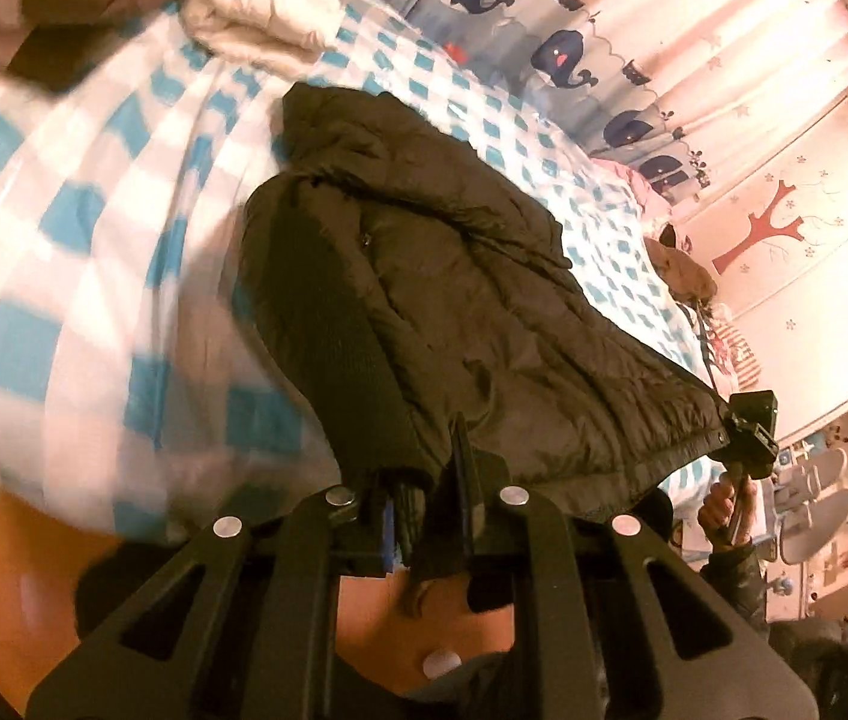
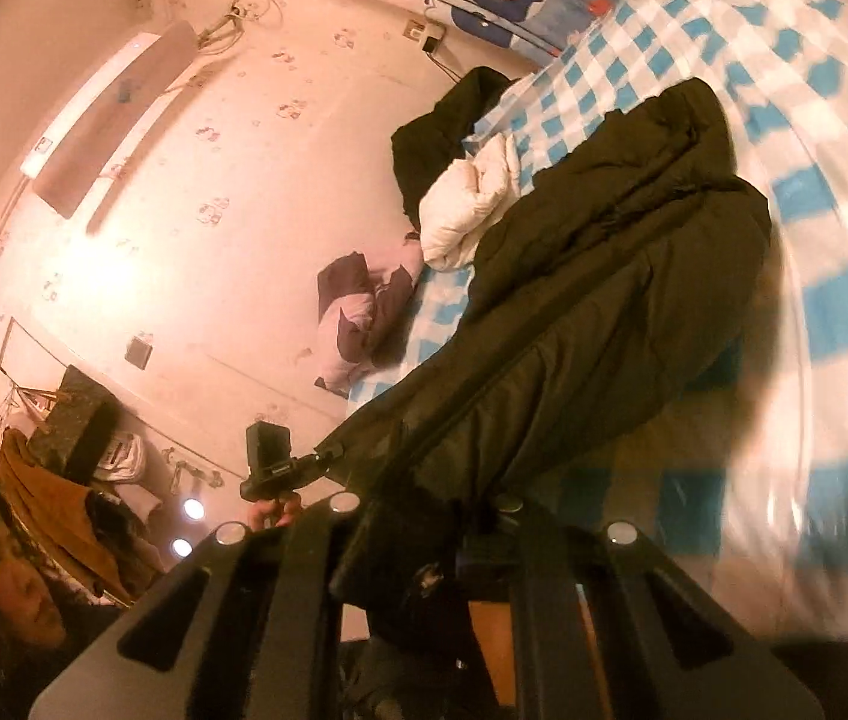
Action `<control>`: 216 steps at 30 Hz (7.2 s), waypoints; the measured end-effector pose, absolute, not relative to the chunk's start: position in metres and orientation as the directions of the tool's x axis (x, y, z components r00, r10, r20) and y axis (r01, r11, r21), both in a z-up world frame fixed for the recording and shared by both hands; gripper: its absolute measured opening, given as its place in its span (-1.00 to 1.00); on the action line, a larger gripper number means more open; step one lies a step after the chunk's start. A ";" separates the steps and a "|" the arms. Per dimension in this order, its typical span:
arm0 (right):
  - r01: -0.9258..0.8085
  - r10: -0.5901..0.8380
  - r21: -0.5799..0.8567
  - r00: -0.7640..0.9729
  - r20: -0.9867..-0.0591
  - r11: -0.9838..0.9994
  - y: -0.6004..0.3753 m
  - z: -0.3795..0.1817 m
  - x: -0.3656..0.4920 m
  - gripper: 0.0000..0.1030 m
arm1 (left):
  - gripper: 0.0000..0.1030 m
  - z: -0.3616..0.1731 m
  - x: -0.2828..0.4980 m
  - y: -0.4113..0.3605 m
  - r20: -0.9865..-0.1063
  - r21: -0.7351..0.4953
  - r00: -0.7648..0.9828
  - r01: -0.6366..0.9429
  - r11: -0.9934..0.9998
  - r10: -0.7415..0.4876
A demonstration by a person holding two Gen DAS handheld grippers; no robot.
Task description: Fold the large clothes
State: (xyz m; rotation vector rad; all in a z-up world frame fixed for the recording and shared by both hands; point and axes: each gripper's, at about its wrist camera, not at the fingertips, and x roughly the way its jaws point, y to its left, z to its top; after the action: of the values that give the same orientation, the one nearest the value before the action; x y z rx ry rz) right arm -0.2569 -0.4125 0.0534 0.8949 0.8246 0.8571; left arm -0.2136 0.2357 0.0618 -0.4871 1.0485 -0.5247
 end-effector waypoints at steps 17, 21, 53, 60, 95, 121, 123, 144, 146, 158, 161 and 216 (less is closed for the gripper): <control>-0.389 0.887 0.902 0.461 0.015 0.187 -0.421 0.045 -0.338 -0.75 | -0.79 0.063 -0.274 0.258 -0.486 -0.738 0.506 0.199 0.645 -0.713; -0.525 0.879 0.845 0.444 0.175 0.097 -0.428 0.079 -0.356 -0.75 | -0.79 0.106 -0.302 0.266 -0.390 -0.730 0.563 0.293 0.618 -0.728; -0.513 0.831 0.850 0.519 0.200 0.116 -0.442 0.083 -0.223 -0.75 | -0.80 0.103 -0.119 0.254 -0.263 -0.815 0.594 0.285 0.504 -0.760; -0.527 0.839 0.842 0.506 0.201 0.116 -0.441 0.093 -0.208 -0.75 | -0.80 0.114 -0.105 0.256 -0.222 -0.809 0.605 0.324 0.491 -0.765; 0.050 0.660 0.960 0.716 -0.226 0.274 -0.463 -0.041 0.091 -0.68 | -0.85 0.045 0.190 0.207 -0.454 -0.724 0.670 0.107 0.682 -0.587; -0.240 0.331 0.244 0.455 -0.827 0.940 -0.250 0.021 0.092 0.89 | 0.73 0.065 0.087 0.006 -0.611 -0.229 0.659 0.384 0.894 -0.439; -0.219 0.283 0.205 0.427 -0.859 0.954 -0.243 -0.001 0.112 0.89 | 0.73 0.045 0.111 0.004 -0.652 -0.219 0.641 0.352 0.910 -0.405; -0.067 0.198 0.187 0.434 -0.879 0.980 -0.296 -0.065 0.186 0.90 | 0.73 -0.034 0.205 0.078 -0.742 -0.392 0.556 0.093 0.915 -0.375; -0.027 0.268 0.288 0.455 -0.849 0.957 -0.306 -0.078 0.182 0.90 | 0.73 -0.044 0.202 0.080 -0.723 -0.402 0.576 0.098 0.910 -0.382; -0.054 0.204 0.211 0.567 -0.798 0.976 -0.337 -0.034 0.103 0.87 | 0.73 -0.029 0.138 0.119 -0.700 -0.326 0.651 0.074 0.943 -0.293; -0.041 0.316 0.364 0.593 -0.741 0.930 -0.362 -0.067 0.088 0.87 | 0.74 -0.057 0.133 0.130 -0.666 -0.395 0.648 0.113 0.912 -0.369; -0.127 0.922 0.959 0.331 -0.200 0.254 -0.190 -0.016 -0.045 0.89 | 0.82 -0.081 -0.016 0.122 -0.479 -0.843 0.516 -0.043 0.536 -0.711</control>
State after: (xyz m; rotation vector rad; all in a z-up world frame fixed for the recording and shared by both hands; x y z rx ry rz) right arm -0.0446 -0.1900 -0.0163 1.0558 0.9585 0.8854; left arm -0.0161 0.1216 -0.0813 -0.9332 0.9589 -0.4795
